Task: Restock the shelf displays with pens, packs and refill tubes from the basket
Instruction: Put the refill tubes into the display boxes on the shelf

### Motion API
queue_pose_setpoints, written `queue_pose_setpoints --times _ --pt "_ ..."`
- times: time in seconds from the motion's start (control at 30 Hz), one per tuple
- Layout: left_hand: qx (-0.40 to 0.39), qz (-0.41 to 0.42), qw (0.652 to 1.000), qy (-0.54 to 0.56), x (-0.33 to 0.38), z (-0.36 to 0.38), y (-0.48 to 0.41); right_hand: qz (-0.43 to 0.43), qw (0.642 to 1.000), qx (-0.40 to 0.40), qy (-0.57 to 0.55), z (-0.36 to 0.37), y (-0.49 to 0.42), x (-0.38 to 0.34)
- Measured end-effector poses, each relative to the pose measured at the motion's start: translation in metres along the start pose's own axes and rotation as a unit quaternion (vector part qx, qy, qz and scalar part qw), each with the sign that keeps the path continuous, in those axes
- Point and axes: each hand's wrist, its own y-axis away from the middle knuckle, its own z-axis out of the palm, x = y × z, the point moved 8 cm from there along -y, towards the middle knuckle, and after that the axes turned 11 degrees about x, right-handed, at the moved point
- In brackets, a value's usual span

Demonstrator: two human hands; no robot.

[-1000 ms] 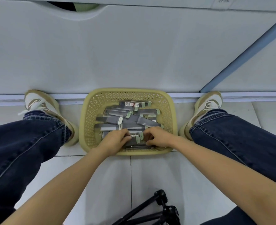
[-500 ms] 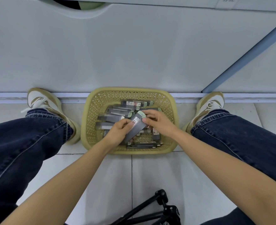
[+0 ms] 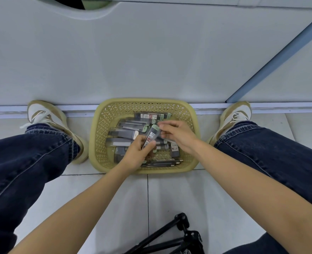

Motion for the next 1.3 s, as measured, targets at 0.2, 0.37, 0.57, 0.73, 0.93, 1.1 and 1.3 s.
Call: queue_pose_setpoints --times 0.2,0.37,0.57,0.73,0.93,1.1,1.3 --pt "-0.029 -0.032 0.998 0.041 -0.005 0.001 0.000 -0.069 0.993 0.010 0.095 0.000 -0.002 -0.005" --pt "-0.088 0.028 0.996 0.013 0.002 0.003 0.003 -0.102 0.979 -0.063 0.166 0.021 0.006 -0.011" --pt "-0.028 -0.023 0.999 0.008 -0.012 -0.026 -0.004 -0.077 0.829 -0.202 0.516 0.019 0.022 0.020" --pt "-0.051 -0.020 0.998 -0.009 -0.014 -0.021 0.001 -0.075 0.743 -0.209 0.632 0.015 0.025 0.053" --pt "-0.043 -0.031 0.999 0.001 -0.014 -0.021 0.001 -0.068 0.735 -0.248 0.627 0.014 0.025 0.057" --pt "-0.041 -0.047 0.998 -0.009 -0.019 -0.022 0.000 -0.056 0.726 -0.251 0.638 0.008 0.023 0.058" --pt "-0.037 -0.056 0.998 -0.016 -0.020 -0.021 -0.002 -0.060 0.751 -0.264 0.602 0.014 0.026 0.056"
